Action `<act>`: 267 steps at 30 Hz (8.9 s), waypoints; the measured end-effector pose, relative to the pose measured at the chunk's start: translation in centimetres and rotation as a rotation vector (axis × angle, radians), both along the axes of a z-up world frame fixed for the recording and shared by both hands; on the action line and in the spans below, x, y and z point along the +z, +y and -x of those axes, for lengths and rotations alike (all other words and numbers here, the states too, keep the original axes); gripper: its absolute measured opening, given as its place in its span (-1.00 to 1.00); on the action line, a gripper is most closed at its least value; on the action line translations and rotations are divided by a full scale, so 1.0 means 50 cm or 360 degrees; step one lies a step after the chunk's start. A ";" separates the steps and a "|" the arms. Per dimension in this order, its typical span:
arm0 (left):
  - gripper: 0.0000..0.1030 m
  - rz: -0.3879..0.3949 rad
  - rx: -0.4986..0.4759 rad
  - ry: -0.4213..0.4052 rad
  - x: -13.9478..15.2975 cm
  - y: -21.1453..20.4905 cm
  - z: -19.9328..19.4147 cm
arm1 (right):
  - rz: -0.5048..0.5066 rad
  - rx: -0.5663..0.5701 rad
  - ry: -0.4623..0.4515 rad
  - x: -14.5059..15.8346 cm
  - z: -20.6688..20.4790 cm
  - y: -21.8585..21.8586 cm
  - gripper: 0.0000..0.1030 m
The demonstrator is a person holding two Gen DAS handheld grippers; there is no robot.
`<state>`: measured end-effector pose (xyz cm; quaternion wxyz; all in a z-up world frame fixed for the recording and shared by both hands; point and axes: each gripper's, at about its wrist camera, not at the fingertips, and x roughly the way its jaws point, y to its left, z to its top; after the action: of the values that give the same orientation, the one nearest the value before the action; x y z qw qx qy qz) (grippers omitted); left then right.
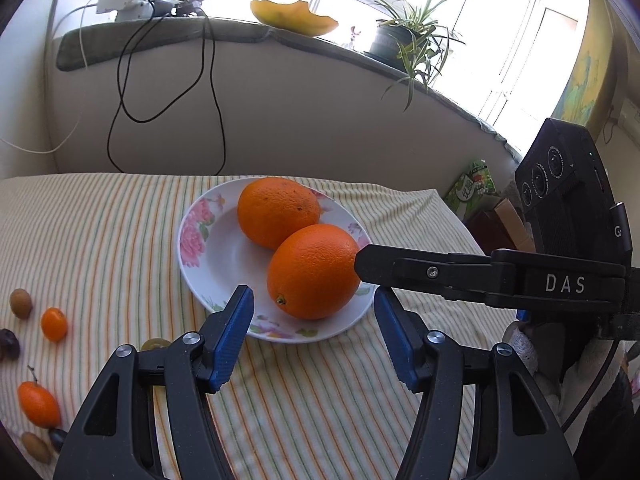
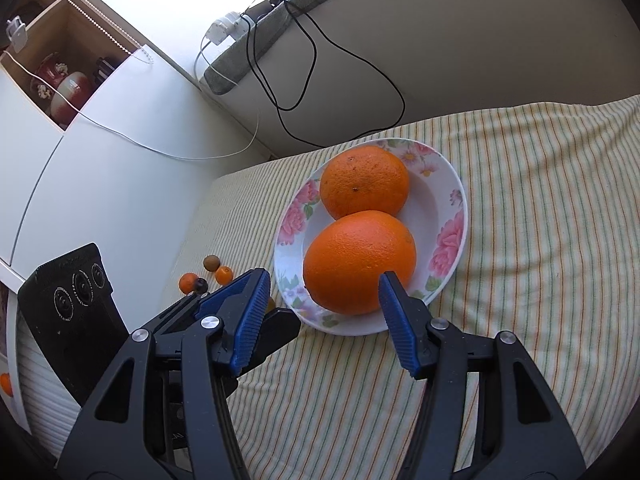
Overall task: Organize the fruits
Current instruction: 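Open the right tool to release the orange and withdraw, then move the right tool to the green round fruit while the left tool approaches the kiwi, then close the right tool on the green fruit while the left tool closes on the kiwi, then carry the green fruit with the right tool while the left tool carries the kiwi over the plate, then lower the green fruit into the plate and open the right tool while the left tool releases the kiwi, then move the right tool to the dark plum while the left tool moves to the stemmed mandarin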
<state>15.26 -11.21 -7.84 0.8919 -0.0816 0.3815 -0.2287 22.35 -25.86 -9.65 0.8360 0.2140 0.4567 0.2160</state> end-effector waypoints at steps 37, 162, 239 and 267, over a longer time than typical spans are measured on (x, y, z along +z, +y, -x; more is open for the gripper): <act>0.32 -0.0121 0.0282 -0.0103 0.008 0.205 0.185 | 0.0355 0.0061 -0.0467 0.075 0.185 0.129 0.55; -0.48 0.0033 0.0326 -0.0072 -0.042 0.286 0.117 | 0.0643 0.0133 -0.0465 0.046 0.117 0.207 -0.48; -0.28 -0.0071 0.0069 -0.0087 -0.025 0.068 -0.071 | 0.0574 -0.0177 -0.0309 -0.024 -0.053 -0.040 0.06; 0.40 -0.0126 0.0152 -0.0208 0.027 0.092 0.009 | 0.0619 -0.0187 -0.0446 0.065 0.033 -0.003 0.55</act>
<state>14.82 -6.61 -6.47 0.9273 -0.0493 0.3268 -0.1755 20.68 -26.01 -6.39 0.9278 0.0432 0.3561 0.1024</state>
